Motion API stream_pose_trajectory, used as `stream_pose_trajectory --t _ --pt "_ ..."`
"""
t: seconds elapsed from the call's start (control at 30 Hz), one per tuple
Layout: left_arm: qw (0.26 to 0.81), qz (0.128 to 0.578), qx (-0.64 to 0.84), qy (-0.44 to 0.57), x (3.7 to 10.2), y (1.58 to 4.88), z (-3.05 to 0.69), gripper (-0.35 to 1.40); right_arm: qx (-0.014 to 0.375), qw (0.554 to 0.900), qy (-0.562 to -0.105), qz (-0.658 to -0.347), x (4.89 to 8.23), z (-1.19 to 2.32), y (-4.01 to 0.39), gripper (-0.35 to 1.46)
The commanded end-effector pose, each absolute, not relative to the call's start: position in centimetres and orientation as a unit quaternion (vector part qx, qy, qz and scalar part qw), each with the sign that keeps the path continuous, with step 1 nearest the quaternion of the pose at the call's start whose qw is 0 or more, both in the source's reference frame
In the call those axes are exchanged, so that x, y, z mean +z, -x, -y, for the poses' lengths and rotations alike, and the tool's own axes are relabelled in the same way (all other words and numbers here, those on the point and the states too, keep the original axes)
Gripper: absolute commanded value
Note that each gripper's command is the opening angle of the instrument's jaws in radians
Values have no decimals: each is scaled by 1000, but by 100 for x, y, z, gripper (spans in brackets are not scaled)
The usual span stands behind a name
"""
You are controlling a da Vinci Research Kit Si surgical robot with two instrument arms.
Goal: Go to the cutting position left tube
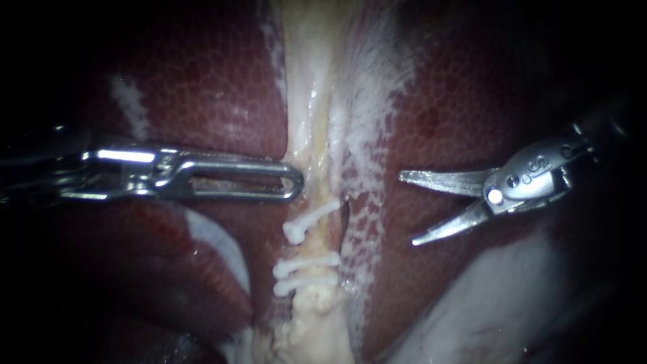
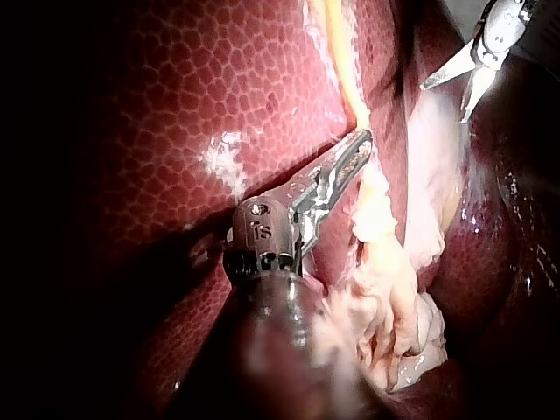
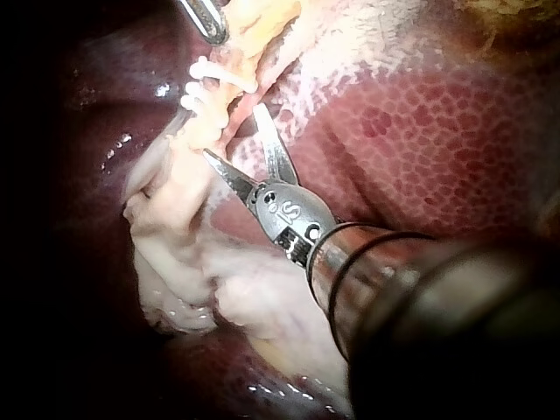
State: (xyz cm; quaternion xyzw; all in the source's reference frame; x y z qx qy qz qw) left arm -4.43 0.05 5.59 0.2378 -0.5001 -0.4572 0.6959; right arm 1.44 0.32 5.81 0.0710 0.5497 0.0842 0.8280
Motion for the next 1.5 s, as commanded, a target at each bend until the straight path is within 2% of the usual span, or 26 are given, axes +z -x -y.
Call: stream_pose_trajectory --t 0.03,0.23,0.37,0.47,0.63,0.97,1.07,1.5 --pt "696 500 -457 -238 559 443 -5 -35 84 828 -71 -550 580 -32 -144 144" --pt "696 500 -457 -238 558 443 -4 -35 81 829 -84 -546 581 -31 -144 142" --pt "696 500 -457 -239 554 441 -5 -35 87 840 -105 -525 586 -27 -145 139" --pt "695 500 -457 -239 549 441 -5 -35 93 839 -120 -523 592 -24 -145 135" --pt "695 500 -458 -241 537 440 -2 -35 97 839 -158 -512 599 -15 -149 122" --pt "694 499 -458 -245 516 435 -4 -35 101 837 -205 -497 605 -4 -165 102" --pt "693 499 -459 -246 511 433 -5 -35 106 838 -220 -488 609 2 -170 88" --pt "688 505 -457 -250 483 422 -7 -35 106 829 -263 -482 625 12 -207 77"
